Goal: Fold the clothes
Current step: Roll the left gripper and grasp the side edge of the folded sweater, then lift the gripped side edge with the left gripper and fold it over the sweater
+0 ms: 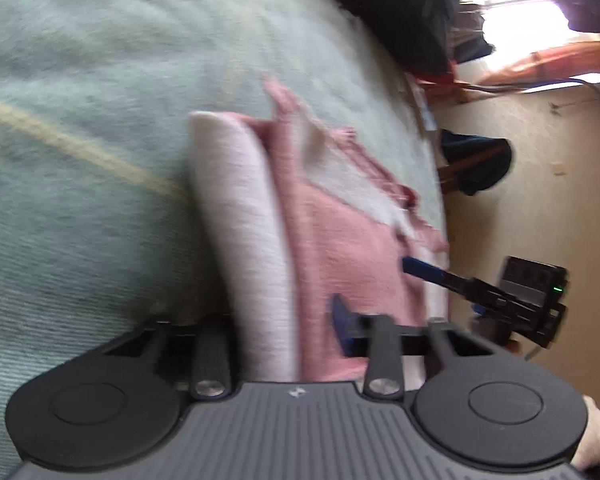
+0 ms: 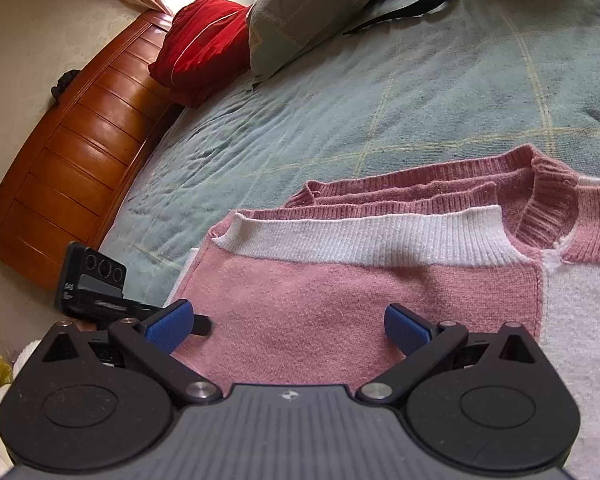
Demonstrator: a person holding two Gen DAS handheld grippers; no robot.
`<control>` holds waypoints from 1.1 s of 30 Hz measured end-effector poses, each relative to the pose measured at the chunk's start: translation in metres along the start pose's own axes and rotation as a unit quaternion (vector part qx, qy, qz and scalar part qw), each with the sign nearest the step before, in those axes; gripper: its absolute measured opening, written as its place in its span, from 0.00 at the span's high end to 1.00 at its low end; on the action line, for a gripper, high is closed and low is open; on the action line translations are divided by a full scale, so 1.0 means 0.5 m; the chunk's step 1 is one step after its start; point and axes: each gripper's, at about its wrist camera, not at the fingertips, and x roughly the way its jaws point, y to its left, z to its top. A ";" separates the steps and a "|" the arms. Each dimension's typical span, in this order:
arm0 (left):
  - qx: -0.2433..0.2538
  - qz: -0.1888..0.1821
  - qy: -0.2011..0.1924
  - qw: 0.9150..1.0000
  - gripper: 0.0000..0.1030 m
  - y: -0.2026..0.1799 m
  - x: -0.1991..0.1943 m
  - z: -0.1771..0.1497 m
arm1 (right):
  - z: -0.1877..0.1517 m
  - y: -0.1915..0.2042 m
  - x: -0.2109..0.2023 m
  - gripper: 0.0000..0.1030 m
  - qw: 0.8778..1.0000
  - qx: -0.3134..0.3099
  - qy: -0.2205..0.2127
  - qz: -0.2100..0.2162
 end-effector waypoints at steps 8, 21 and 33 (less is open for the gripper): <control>0.027 0.030 -0.012 0.999 0.76 -0.029 0.003 -0.013 | -0.006 0.015 -0.015 0.00 0.999 0.029 0.009 0.027; 0.053 0.050 -0.027 0.997 0.76 -0.053 -0.002 -0.025 | -0.049 0.032 0.011 0.00 0.997 0.069 0.030 -0.016; 0.078 0.105 -0.031 0.991 0.80 -0.113 0.008 -0.036 | -0.056 0.032 -0.011 0.00 0.998 0.059 0.020 -0.009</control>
